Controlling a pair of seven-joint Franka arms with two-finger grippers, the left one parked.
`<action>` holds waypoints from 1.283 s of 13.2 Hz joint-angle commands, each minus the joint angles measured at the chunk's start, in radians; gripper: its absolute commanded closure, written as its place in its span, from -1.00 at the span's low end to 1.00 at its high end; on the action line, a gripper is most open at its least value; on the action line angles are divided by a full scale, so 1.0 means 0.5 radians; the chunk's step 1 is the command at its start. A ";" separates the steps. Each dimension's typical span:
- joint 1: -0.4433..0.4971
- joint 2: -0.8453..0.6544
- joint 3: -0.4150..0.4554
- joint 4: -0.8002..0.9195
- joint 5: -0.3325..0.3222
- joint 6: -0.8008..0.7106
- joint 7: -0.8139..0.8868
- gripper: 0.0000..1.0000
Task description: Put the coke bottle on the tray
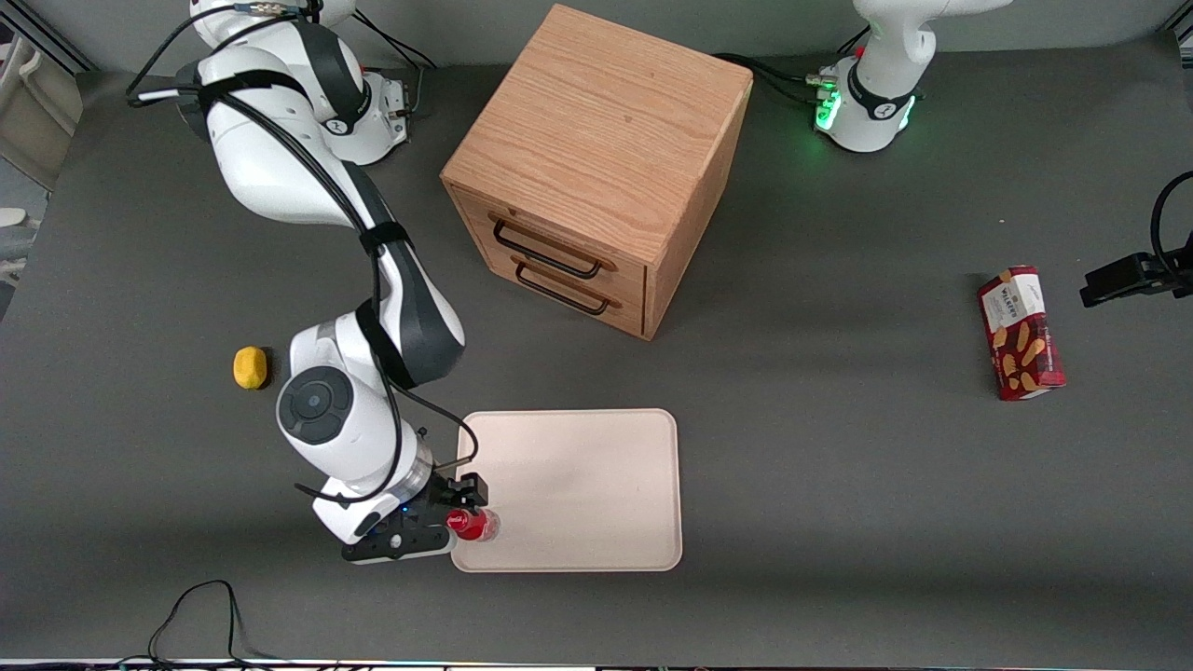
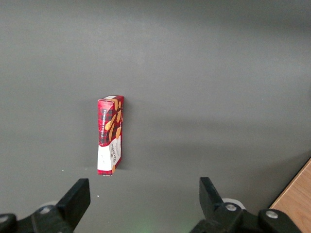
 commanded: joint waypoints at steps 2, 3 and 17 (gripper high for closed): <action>-0.020 -0.430 0.003 -0.116 -0.003 -0.477 0.088 -1.00; -0.032 -0.568 0.000 -0.214 -0.003 -0.526 0.088 -1.00; -0.658 -1.999 0.049 -1.576 0.009 -0.659 -0.399 -1.00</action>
